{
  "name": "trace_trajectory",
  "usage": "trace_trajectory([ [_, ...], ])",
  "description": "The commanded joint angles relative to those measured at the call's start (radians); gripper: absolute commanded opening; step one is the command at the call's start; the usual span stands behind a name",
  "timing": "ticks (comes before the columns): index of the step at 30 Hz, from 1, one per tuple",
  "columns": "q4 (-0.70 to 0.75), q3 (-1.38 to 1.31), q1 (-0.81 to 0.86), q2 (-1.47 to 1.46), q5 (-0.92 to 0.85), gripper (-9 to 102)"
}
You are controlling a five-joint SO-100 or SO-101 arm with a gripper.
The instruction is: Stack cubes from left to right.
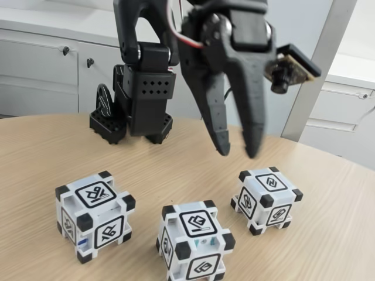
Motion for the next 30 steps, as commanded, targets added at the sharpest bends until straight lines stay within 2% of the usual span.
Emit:
trace_trajectory([
  [1, 0.003, -0.054, -0.026, -0.025, -0.021, 22],
  [15, 0.003, -0.049, -0.04, -0.187, -0.043, 30],
  [20, 0.003, -0.038, -0.155, -0.207, -0.063, 30],
  [30, 0.003, -0.035, -0.334, -0.21, 0.109, 29],
])
